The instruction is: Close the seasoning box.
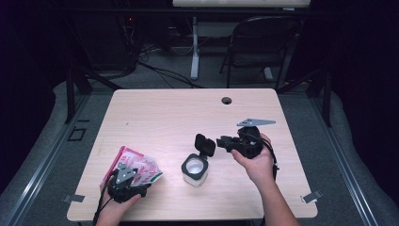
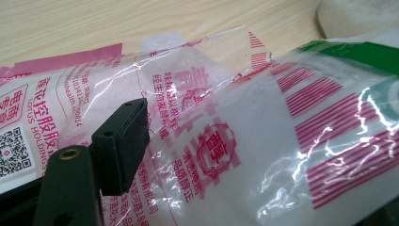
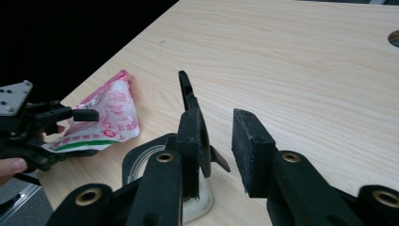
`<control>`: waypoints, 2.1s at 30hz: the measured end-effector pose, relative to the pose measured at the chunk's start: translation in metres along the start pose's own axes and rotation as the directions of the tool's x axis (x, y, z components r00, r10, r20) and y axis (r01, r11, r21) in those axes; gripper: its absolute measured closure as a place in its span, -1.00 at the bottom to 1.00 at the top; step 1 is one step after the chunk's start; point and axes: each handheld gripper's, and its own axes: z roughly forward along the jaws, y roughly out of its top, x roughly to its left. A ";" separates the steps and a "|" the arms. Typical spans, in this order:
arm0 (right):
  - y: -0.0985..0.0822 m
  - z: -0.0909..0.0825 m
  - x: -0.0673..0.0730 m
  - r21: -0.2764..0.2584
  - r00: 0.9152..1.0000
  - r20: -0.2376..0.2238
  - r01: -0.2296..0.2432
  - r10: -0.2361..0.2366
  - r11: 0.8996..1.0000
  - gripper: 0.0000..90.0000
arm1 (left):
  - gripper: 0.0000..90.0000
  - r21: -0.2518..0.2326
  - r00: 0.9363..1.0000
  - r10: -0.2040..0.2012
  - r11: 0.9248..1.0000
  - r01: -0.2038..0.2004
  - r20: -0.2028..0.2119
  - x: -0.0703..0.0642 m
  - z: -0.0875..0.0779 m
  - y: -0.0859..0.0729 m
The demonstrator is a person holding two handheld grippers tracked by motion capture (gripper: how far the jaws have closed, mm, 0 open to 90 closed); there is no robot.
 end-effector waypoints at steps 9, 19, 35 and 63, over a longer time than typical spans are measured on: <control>-0.003 0.007 -0.008 0.018 0.998 0.053 -0.013 0.012 1.000 0.70 | -0.39 -0.009 1.000 0.018 1.000 -0.018 0.019 -0.013 -0.004 0.004; -0.007 0.019 -0.016 0.047 0.997 0.067 -0.035 0.032 0.998 0.76 | -0.38 -0.024 0.998 0.025 0.999 -0.024 0.054 -0.022 -0.003 0.009; -0.009 0.026 -0.013 0.058 0.998 0.058 -0.024 0.021 0.998 0.76 | -0.38 -0.055 0.995 0.048 0.998 -0.043 0.091 -0.036 -0.007 0.018; -0.007 0.029 -0.011 0.045 0.999 0.052 -0.020 0.018 0.999 0.77 | -0.29 -0.110 0.996 -0.015 0.994 0.025 0.093 -0.030 -0.032 0.025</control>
